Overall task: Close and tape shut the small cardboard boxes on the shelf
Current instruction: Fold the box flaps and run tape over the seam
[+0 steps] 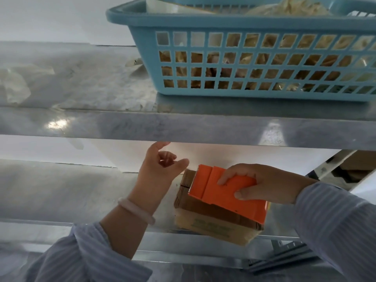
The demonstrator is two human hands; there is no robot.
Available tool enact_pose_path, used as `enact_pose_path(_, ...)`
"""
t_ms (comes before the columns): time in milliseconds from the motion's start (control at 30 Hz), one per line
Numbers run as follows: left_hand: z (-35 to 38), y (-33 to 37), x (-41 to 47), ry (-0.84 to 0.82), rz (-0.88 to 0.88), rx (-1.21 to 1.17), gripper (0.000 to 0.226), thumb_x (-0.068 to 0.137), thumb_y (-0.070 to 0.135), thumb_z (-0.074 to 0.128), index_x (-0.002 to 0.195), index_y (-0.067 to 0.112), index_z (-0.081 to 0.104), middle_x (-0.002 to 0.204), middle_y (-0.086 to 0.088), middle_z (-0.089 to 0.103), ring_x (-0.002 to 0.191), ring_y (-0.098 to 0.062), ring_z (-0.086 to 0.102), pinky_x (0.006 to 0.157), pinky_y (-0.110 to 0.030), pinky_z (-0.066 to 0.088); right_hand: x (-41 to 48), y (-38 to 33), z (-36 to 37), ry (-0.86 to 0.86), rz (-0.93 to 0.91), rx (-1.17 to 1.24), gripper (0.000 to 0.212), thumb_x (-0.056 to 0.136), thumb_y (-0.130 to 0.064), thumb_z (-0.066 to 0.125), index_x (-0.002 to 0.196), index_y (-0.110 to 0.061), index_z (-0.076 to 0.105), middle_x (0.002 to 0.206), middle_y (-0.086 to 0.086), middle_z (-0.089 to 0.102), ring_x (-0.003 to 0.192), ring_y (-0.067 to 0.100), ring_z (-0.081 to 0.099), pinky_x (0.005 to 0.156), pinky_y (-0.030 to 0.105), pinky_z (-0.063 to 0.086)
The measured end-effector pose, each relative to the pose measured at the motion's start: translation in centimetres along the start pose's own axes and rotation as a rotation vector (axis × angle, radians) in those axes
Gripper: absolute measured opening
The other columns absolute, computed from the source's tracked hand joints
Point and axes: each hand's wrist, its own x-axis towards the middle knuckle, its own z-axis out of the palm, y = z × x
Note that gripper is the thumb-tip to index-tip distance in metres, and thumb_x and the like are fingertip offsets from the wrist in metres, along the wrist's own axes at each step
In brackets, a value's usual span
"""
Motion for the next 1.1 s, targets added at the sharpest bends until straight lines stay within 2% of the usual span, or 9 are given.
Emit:
enact_pose_path(67,-0.8,-0.2,0.4,0.057,-0.043,-0.037,0.045,0.086,0.009,0.071,0.128,0.017,0.055,0.092,-0.008,0.065,0.089,-0.023,0.068,0.084,-0.035,0.059,0.1,0.0,0.0,-0.005,0.005,-0.009,0.036,0.092,-0.026,0.066,0.100,-0.060,0.060,0.118,-0.025,0.057,0.105,0.008,0.062,0.086,0.030,0.059)
enact_pose_path(200,-2.7,-0.9,1.3,0.179,-0.209,-0.306,0.024,0.097,0.003,0.055,0.119,0.009,0.063,0.090,-0.013,0.070,0.083,-0.021,0.072,0.074,-0.036,0.061,0.2,-0.1,-0.2,-0.007,0.016,-0.020,0.037,0.091,-0.025,0.067,0.101,-0.060,0.061,0.119,-0.021,0.059,0.105,0.010,0.063,0.086,0.033,0.058)
enact_pose_path(300,-3.8,-1.7,1.5,0.214,-0.251,-0.334,0.020,0.099,0.006,0.053,0.114,0.011,0.064,0.090,-0.013,0.072,0.082,-0.024,0.074,0.068,-0.035,0.061,0.3,-0.1,-0.4,-0.011,0.030,-0.021,0.038,0.090,-0.023,0.069,0.102,-0.058,0.062,0.118,-0.020,0.060,0.104,0.010,0.064,0.088,0.035,0.058)
enact_pose_path(400,-4.3,-2.1,1.5,0.234,-0.242,-0.301,0.020,0.098,0.006,0.055,0.112,0.016,0.065,0.089,-0.012,0.074,0.082,-0.023,0.075,0.064,-0.035,0.061,0.4,0.0,-0.6,-0.031,0.022,-0.033,0.038,0.089,-0.023,0.069,0.103,-0.059,0.062,0.118,-0.020,0.060,0.105,0.009,0.064,0.088,0.034,0.058)
enact_pose_path(500,-4.5,-2.8,1.4,0.234,-0.242,-0.305,0.023,0.098,0.006,0.056,0.115,0.018,0.065,0.089,-0.011,0.075,0.083,-0.023,0.075,0.068,-0.038,0.061,0.5,0.0,-0.6,-0.047,0.013,-0.059,0.037,0.090,-0.027,0.069,0.102,-0.061,0.060,0.118,-0.025,0.058,0.103,0.004,0.061,0.086,0.027,0.056)
enact_pose_path(600,-4.9,-4.3,1.1,0.221,-0.274,-0.319,0.025,0.098,0.007,0.056,0.119,0.017,0.063,0.090,-0.011,0.075,0.087,-0.023,0.074,0.070,-0.039,0.060,0.9,0.0,-0.6,-0.075,-0.012,-0.123,0.037,0.091,-0.029,0.068,0.102,-0.063,0.060,0.118,-0.028,0.058,0.106,0.000,0.060,0.090,0.025,0.054)
enact_pose_path(700,-4.8,-6.2,1.1,0.193,-0.355,-0.352,0.027,0.099,0.008,0.055,0.124,0.014,0.060,0.090,-0.011,0.074,0.088,-0.023,0.073,0.068,-0.038,0.059,1.2,0.1,-0.5,-0.049,-0.016,-0.114,0.037,0.090,-0.030,0.068,0.103,-0.063,0.060,0.116,-0.028,0.059,0.108,0.005,0.061,0.082,0.016,0.052)
enact_pose_path(833,-4.1,-8.5,1.2,0.163,-0.453,-0.400,0.031,0.100,0.007,0.052,0.130,0.013,0.055,0.084,-0.010,0.073,0.081,-0.021,0.072,0.065,-0.036,0.058,1.2,0.1,-0.3,-0.057,0.020,-0.055,0.036,0.090,-0.028,0.068,0.102,-0.061,0.060,0.117,-0.026,0.056,0.103,0.003,0.060,0.077,0.020,0.054)
enact_pose_path(1100,-2.7,-9.9,1.7,0.148,-0.483,-0.281,0.035,0.099,0.007,0.053,0.134,0.016,0.054,0.099,-0.013,0.072,0.087,-0.024,0.071,0.071,-0.036,0.059,1.6,-0.2,-0.1,-0.070,0.038,-0.054,0.036,0.090,-0.028,0.068,0.101,-0.061,0.060,0.118,-0.025,0.056,0.103,0.004,0.060,0.079,0.022,0.055)
